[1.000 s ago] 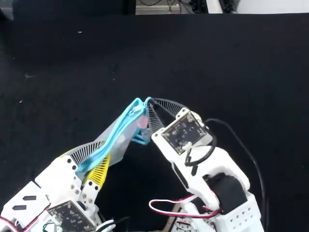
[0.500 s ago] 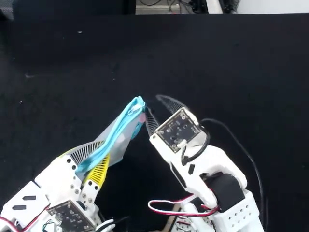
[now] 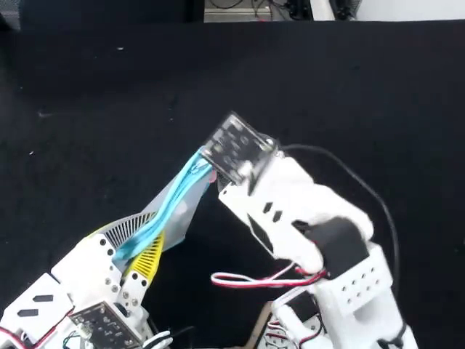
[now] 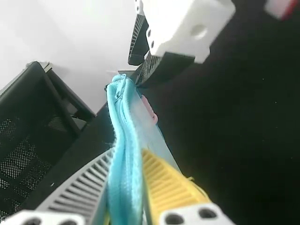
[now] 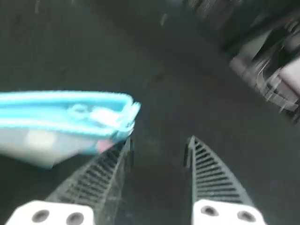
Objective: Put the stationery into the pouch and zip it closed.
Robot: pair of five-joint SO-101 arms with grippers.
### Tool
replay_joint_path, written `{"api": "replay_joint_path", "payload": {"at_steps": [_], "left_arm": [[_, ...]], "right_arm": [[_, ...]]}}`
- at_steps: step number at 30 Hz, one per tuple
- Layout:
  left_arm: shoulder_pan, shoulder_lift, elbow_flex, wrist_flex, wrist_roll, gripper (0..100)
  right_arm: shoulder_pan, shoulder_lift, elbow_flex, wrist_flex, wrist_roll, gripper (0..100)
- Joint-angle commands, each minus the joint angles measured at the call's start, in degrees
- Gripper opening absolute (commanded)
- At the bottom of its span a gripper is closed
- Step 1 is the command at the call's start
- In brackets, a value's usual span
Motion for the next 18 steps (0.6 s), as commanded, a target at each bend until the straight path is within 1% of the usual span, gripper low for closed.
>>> {"api": "replay_joint_path", "payload": {"at_steps": [1,3,4,9,11,13,16,18], "left_arm": [[0.57,0.88,1.01,2.46,-0.35,3],[0.57,0.97,1.01,2.46,-0.35,3],[0.57,0.97,1.01,2.46,-0.35,3],[1.19,1.05,1.01,2.46,-0.35,3],[3.91,1.05,1.01,2.46,-0.35,3],[7.69,1.05,2.07,2.46,-0.35,3],[10.95,1.05,5.41,2.46,-0.35,3],[11.56,1.05,6.37,2.37,-0.35,3]], "right_arm": [[-0.97,4.26,-11.74,9.85,11.87,18.8],[-0.88,5.58,-14.46,13.19,19.25,18.8],[-0.79,6.02,-15.34,13.63,21.54,18.8],[0.79,9.19,-18.33,13.98,22.95,19.5],[0.79,10.86,-18.59,16.09,25.23,23.2],[0.7,12.09,-18.68,18.99,29.27,25.4],[0.79,12.44,-18.77,21.1,36.66,25.4],[1.93,12.44,-18.86,21.19,40.26,25.4]]}}
